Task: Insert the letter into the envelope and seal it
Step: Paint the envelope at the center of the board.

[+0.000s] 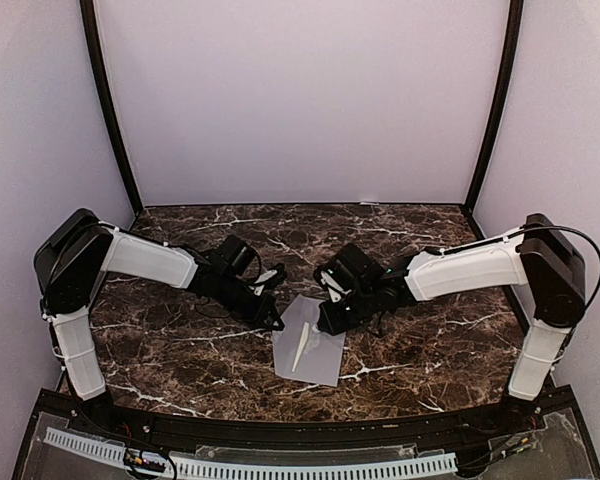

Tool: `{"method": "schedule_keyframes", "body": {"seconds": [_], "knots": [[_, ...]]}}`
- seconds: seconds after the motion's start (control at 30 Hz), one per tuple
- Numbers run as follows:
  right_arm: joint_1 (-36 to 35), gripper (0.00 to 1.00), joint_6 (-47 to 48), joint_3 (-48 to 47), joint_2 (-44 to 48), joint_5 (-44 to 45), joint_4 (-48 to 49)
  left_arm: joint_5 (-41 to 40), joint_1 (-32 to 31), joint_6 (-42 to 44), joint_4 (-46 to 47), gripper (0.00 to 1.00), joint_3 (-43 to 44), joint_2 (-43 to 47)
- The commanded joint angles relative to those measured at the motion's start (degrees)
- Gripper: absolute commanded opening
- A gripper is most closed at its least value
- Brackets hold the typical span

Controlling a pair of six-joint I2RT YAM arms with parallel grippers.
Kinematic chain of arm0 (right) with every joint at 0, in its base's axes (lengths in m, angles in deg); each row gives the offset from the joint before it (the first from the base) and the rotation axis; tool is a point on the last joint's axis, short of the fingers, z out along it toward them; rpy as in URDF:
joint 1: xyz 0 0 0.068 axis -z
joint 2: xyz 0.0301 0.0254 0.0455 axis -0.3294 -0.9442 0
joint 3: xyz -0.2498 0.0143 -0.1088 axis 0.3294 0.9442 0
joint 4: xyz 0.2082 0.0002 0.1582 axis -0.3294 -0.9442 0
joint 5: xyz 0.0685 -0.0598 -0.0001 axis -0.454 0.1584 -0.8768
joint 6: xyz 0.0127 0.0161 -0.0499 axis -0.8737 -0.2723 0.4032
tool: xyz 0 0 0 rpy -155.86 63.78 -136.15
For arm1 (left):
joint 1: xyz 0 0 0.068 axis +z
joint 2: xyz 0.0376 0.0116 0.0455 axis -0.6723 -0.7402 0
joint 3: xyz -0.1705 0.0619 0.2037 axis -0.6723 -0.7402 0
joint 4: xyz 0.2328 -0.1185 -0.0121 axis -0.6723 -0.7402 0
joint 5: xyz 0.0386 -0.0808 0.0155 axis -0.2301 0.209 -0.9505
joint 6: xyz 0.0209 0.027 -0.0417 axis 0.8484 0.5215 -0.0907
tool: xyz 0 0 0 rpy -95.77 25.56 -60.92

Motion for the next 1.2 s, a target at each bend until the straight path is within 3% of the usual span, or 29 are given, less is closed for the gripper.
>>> {"method": "schedule_keyframes", "body": {"seconds": [0.0,0.87,1.17], "knots": [[-0.3,0.00,1.2,-0.3,0.1,-1.7,-3.2,0.0,-0.3,1.0,-1.1,0.00,1.2,-0.3],[-6.0,0.00,5.4,-3.5,-0.1,-13.2,-12.1,-0.8,-0.4,1.5,-1.8,0.00,1.5,-0.2],[-6.7,0.00,4.7,-4.6,-1.2,-12.0,-14.1,-0.7,-0.3,1.9,-2.0,0.00,1.5,-0.3]]}}
